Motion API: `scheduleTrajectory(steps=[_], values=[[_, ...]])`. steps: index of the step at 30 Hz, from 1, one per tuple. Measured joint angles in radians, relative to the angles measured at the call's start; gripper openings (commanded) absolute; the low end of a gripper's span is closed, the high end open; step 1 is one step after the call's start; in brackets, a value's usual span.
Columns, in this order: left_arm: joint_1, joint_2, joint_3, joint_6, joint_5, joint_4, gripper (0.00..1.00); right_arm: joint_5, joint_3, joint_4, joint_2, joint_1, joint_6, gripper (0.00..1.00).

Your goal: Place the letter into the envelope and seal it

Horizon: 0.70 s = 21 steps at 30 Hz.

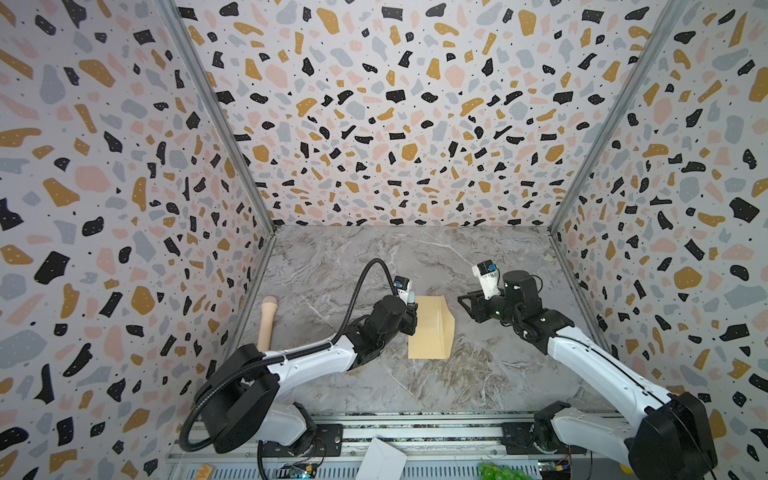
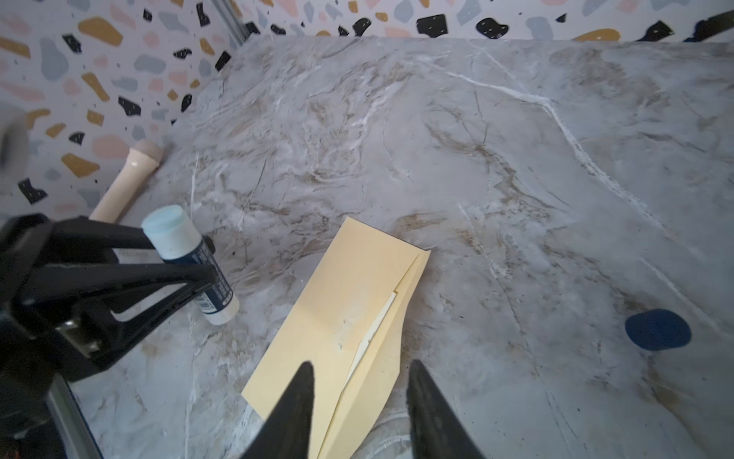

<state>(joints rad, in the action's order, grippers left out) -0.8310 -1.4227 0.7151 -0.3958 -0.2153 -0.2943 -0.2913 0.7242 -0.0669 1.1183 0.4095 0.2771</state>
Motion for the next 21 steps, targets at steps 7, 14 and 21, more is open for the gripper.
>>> scheduleTrajectory(steps=[7, 14, 21], values=[[0.007, -0.100, -0.013, -0.021, 0.016, -0.058, 0.00, -0.053, -0.120, 0.117, 0.093, -0.091, 0.162, 0.05], [0.007, -0.179, -0.037, -0.043, 0.032, -0.113, 0.00, -0.143, -0.151, 0.210, 0.259, -0.080, 0.257, 0.01], [0.007, -0.236, -0.046, -0.058, 0.042, -0.153, 0.00, -0.168, -0.153, 0.278, 0.336, -0.033, 0.301, 0.00]])
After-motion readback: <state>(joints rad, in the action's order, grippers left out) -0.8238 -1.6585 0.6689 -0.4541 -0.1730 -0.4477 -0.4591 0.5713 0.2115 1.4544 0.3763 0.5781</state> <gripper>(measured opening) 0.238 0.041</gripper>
